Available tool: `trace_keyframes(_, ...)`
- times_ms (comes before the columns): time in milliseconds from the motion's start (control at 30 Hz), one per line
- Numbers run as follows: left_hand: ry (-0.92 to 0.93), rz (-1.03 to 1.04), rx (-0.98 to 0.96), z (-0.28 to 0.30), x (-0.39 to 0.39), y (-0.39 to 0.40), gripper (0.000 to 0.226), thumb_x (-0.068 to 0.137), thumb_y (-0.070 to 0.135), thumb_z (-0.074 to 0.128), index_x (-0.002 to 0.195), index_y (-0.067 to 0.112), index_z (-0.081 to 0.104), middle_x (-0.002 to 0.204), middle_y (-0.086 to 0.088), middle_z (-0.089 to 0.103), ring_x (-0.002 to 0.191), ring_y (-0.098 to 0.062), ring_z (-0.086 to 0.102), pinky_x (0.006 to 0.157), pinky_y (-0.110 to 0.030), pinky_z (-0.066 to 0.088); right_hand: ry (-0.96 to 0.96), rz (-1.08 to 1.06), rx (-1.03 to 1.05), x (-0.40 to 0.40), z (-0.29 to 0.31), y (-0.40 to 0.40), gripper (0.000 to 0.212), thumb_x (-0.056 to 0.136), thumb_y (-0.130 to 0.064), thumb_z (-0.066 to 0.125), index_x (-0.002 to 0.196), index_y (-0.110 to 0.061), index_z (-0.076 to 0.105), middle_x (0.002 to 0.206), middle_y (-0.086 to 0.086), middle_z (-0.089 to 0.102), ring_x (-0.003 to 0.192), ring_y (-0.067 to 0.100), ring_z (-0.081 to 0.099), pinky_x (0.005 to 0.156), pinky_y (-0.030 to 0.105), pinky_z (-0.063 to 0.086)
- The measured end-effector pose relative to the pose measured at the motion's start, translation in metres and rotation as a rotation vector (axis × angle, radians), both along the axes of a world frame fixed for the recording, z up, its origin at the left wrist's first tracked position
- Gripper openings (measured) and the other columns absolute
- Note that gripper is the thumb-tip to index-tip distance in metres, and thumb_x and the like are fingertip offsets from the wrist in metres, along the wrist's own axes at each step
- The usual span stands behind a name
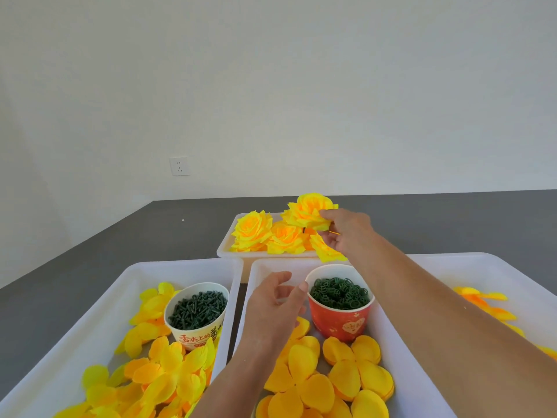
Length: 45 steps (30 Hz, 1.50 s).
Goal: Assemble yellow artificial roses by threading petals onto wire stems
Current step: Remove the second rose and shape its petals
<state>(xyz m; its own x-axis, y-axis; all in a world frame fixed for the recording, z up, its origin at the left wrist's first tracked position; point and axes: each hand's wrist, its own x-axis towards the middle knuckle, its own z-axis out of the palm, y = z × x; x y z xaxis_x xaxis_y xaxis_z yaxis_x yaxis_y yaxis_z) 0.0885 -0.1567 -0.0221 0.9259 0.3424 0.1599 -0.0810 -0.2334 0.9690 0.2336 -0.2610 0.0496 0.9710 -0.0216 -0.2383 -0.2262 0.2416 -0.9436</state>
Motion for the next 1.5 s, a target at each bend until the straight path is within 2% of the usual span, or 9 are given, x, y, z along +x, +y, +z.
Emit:
trace_keyframes(167,0.03,0.006,0.042,0.004,0.003,-0.002,0.025,0.091,0.026,0.058,0.115,0.019,0.057,0.09,0.008,0.065,0.077,-0.01,0.067,0.057,-0.02,0.053,-0.07,-0.082,-0.169,0.023,-0.007,0.009,0.023,0.072,-0.006,0.077,0.07,-0.007,0.054,0.082,0.016,0.061,0.055,0.021,0.057,0.042,0.027,0.043)
trace_keyframes(300,0.035,0.021,0.118,0.021,0.015,0.0,0.028,0.091,0.028,0.058,0.116,0.015,0.058,0.098,0.0,0.065,0.089,-0.02,0.066,0.084,-0.041,0.053,-0.144,-0.092,-0.329,0.032,-0.016,0.013,0.02,0.073,-0.004,0.075,0.081,-0.008,0.057,0.074,0.01,0.058,0.055,0.02,0.057,0.054,0.035,0.056)
trace_keyframes(500,0.071,0.023,0.22,0.023,0.032,-0.009,0.03,0.09,0.033,0.057,0.115,0.016,0.059,0.101,0.0,0.065,0.089,-0.019,0.066,0.085,-0.043,0.053,-0.212,-0.126,-0.651,0.047,-0.029,0.017,0.021,0.079,-0.008,0.063,0.099,0.0,0.062,0.093,0.015,0.069,0.085,0.029,0.068,0.081,0.039,0.056)
trace_keyframes(633,0.086,0.031,0.219,0.012,0.035,-0.007,0.029,0.09,0.032,0.058,0.114,0.016,0.059,0.098,0.001,0.065,0.09,-0.019,0.066,0.084,-0.042,0.054,-0.253,-0.16,-0.794,0.053,-0.027,0.025,0.015,0.078,-0.008,0.058,0.067,-0.01,0.049,0.086,0.014,0.069,0.081,0.028,0.068,0.071,0.029,0.054)
trace_keyframes(767,0.073,0.034,0.207,0.007,0.033,-0.002,0.026,0.091,0.032,0.056,0.113,0.018,0.059,0.1,0.002,0.064,0.091,-0.018,0.065,0.083,-0.04,0.054,-0.275,-0.135,-0.823,0.059,-0.013,0.033,0.018,0.077,-0.01,0.059,0.063,-0.011,0.047,0.081,0.012,0.069,0.079,0.027,0.068,0.072,0.032,0.056)
trace_keyframes(967,0.063,0.038,0.18,0.007,0.035,-0.002,0.026,0.091,0.032,0.057,0.111,0.017,0.06,0.096,0.005,0.063,0.089,-0.019,0.065,0.082,-0.04,0.054,-0.376,-0.226,-0.724,0.074,0.034,0.035,0.003,0.074,-0.01,0.059,0.075,-0.007,0.057,0.082,0.015,0.069,0.078,0.029,0.069,0.07,0.034,0.057)
trace_keyframes(1167,0.095,0.06,0.182,0.001,0.037,0.001,0.023,0.09,0.033,0.056,0.108,0.018,0.06,0.092,0.009,0.062,0.088,-0.016,0.066,0.082,-0.037,0.054,-0.43,-0.057,-0.786,0.096,0.021,0.076,0.034,0.083,-0.003,0.055,0.116,-0.007,0.055,0.111,0.011,0.064,0.099,0.032,0.065,0.088,0.037,0.053)
trace_keyframes(1300,0.069,0.083,0.231,0.0,0.039,0.003,0.023,0.091,0.035,0.054,0.106,0.019,0.061,0.086,0.013,0.059,0.086,-0.015,0.066,0.081,-0.027,0.05,-0.483,0.003,-0.941,0.104,0.001,0.096,0.019,0.084,-0.004,0.055,0.101,-0.003,0.063,0.106,0.013,0.066,0.099,0.029,0.063,0.077,0.024,0.048)
trace_keyframes(1500,0.077,0.066,0.279,-0.001,0.039,0.001,0.027,0.091,0.038,0.052,0.107,0.018,0.061,0.096,0.007,0.064,0.087,-0.015,0.065,0.076,-0.022,0.045,-0.557,0.054,-1.263,0.093,-0.015,0.106,0.023,0.084,-0.003,0.056,0.107,-0.006,0.061,0.112,0.012,0.063,0.106,0.03,0.06,0.079,0.034,0.05)
